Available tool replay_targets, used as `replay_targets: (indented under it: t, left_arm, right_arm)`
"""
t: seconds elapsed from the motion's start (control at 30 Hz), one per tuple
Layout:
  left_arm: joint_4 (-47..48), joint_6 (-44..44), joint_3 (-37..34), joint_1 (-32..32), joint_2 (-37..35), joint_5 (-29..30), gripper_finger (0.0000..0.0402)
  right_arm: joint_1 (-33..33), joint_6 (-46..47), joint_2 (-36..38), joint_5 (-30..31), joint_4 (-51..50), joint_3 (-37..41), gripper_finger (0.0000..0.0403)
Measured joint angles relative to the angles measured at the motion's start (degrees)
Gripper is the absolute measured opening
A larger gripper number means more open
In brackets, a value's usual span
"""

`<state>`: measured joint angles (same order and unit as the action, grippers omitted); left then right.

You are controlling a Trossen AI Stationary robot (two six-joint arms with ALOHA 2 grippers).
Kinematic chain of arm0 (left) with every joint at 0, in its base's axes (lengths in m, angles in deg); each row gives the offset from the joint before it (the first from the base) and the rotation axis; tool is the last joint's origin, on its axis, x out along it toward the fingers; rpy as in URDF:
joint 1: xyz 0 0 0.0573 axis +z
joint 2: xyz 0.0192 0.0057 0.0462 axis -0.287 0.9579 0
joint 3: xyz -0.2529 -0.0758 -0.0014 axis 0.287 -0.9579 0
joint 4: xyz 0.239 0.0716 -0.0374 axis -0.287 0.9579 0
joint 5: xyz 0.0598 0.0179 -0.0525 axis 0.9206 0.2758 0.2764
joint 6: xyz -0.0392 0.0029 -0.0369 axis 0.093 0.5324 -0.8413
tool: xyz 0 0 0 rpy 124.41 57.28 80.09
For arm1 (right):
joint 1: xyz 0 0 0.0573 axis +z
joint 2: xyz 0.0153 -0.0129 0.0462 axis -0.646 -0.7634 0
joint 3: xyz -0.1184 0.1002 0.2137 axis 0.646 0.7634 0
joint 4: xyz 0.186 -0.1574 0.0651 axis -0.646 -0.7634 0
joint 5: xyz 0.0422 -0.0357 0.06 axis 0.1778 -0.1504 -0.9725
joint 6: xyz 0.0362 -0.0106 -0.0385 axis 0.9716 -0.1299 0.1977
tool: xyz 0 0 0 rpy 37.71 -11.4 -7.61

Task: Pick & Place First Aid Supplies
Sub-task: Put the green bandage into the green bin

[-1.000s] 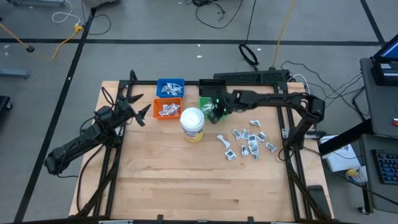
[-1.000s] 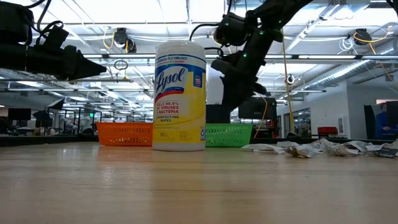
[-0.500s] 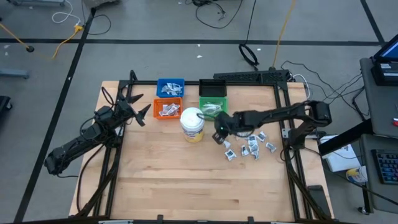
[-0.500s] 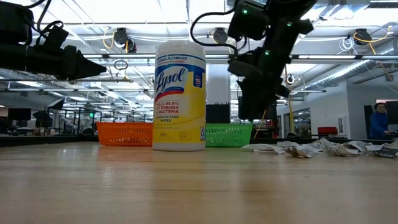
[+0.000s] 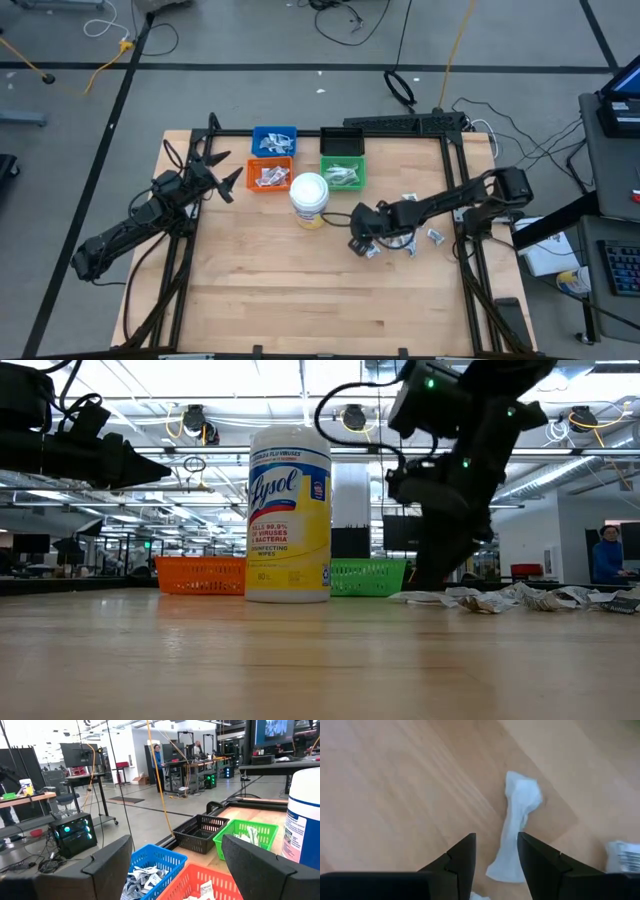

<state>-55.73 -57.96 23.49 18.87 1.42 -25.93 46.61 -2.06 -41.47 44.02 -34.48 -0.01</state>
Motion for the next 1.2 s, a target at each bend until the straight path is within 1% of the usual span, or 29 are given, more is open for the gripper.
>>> replay_targets:
  t: [0.2, 0.27, 0.33, 0.47, 0.5, 0.6, 0.67, 0.97, 1.07, 1.2]
  left_arm:
    - [-0.01, 0.0, 0.0, 0.0, 0.0, 0.01, 0.031]
    - [-0.02, 0.0, 0.0, 0.0, 0.01, 0.0, 0.031]
    - [-0.03, 0.0, 0.0, 0.0, 0.01, 0.01, 0.031]
    - [-0.03, 0.0, 0.0, -0.01, 0.0, 0.0, 0.031]
    - [-0.03, 0.0, 0.0, 0.0, 0.0, 0.01, 0.031]
    - [-0.03, 0.0, 0.0, -0.02, -0.01, 0.01, 0.031]
    - [-0.03, 0.0, 0.0, 0.0, -0.01, 0.01, 0.031]
    - [-0.12, -0.01, 0.0, 0.0, 0.01, 0.01, 0.031]
    - [-0.1, 0.0, 0.0, -0.01, -0.01, 0.01, 0.031]
    - [-0.1, -0.01, 0.0, -0.01, 0.0, 0.01, 0.031]
  right_arm:
    - [0.24, -0.21, -3.7, 0.16, 1.54, 0.13, 0.0141]
    - [0.26, -0.05, -3.86, 0.01, 1.48, 0.09, 0.0133]
    - [0.41, -0.01, -3.88, 0.2, 1.38, 0.09, 0.0111]
    - [0.51, -0.95, -3.9, 1.39, 1.1, 0.09, 0.0023]
    - [0.52, -2.14, -3.78, 1.4, 1.0, 0.09, 0.0013]
    - [0.49, -3.53, -2.79, 1.55, -0.74, -0.13, 0.0007]
    - [0.46, -6.93, -1.9, 1.56, -1.99, -0.79, 0.0003]
    - [0.08, -29.88, 2.93, 1.74, -8.38, -2.86, 0.0001]
    - [0.0, -35.57, 4.15, 4.38, -10.45, -2.89, 0.0001]
    - [-1.36, -43.26, 4.95, 4.76, -11.6, -3.37, 0.0001]
